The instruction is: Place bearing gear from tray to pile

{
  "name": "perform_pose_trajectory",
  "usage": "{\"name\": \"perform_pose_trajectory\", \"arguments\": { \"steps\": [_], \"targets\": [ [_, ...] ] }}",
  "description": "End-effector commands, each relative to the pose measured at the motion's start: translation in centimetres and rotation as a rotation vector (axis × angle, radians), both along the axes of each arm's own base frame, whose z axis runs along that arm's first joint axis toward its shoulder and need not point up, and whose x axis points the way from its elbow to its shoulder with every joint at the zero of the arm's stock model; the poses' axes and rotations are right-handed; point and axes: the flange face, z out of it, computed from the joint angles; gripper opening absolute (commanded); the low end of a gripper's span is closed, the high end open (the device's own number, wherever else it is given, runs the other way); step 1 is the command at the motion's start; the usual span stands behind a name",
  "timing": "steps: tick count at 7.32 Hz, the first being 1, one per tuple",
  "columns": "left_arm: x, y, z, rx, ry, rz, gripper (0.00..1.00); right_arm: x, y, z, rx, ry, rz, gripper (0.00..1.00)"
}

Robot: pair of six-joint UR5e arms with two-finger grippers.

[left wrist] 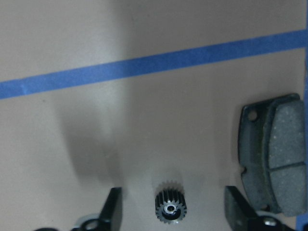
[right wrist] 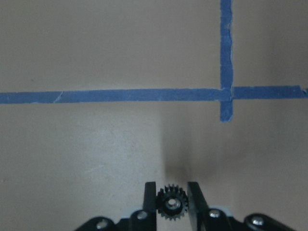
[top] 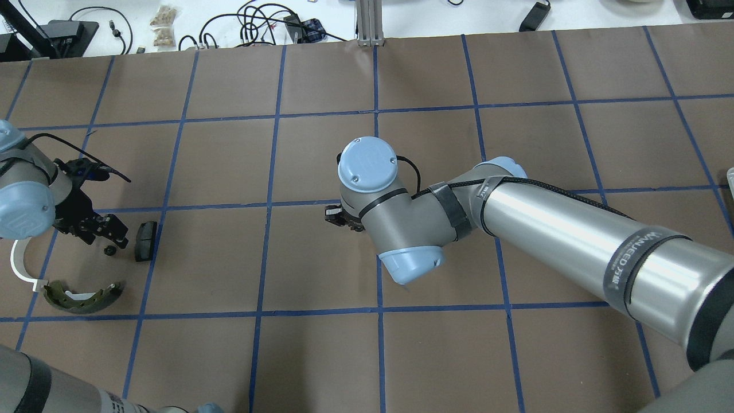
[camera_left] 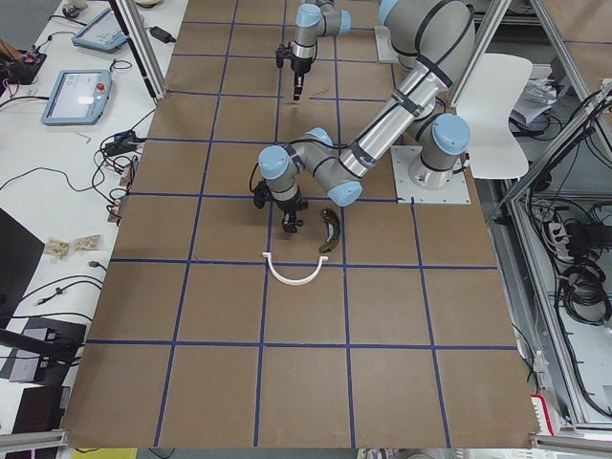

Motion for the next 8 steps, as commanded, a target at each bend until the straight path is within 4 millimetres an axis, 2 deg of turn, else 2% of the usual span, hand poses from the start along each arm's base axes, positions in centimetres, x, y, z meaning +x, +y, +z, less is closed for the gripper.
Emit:
{"name": "perform_pose_trajectory", "arguments": {
  "steps": [1, 2, 3, 4, 5, 6, 7, 8],
  "targets": [
    [-1.1, -1.8, 4.1, -0.038, -0.025, -0.025, 0.92, -1.1, -1.6, 0.8, 0.005, 0.008, -0.021, 1.00],
    [-3.0, -3.1, 7.3, -0.030, -0.021, -0.065, 0.99, -3.5, -3.5, 2.9, 0.037, 0.034, -0.032, 1.00],
    [-6.2, -4.2, 10.3, -0.024, -0.012, -0.094, 1.00, -7.1, -5.2, 7.0, 0.045, 0.062, 0.028, 1.00],
    [-10.8, -4.7, 12.2, -0.017, -0.014, -0.105, 1.00, -11.9, -7.0, 11.2, 0.051, 0.078, 0.052, 1.00],
    [-16.4, -5.0, 13.1, -0.038, -0.007, -0.127, 1.00, -15.7, -7.2, 15.7, 0.101, 0.077, 0.013, 1.00],
    [-22.4, -5.1, 13.4, -0.056, 0.011, -0.116, 1.00, -17.2, -6.8, 20.5, 0.094, 0.084, -0.012, 1.00],
    [-27.9, -4.4, 12.4, -0.045, 0.010, -0.130, 1.00, -17.4, -5.4, 25.2, 0.074, 0.084, -0.011, 1.00],
    [-33.4, -3.5, 12.0, -0.045, -0.002, -0.130, 1.00, -17.9, -4.4, 27.3, 0.077, 0.090, 0.017, 1.00]
  ]
}}
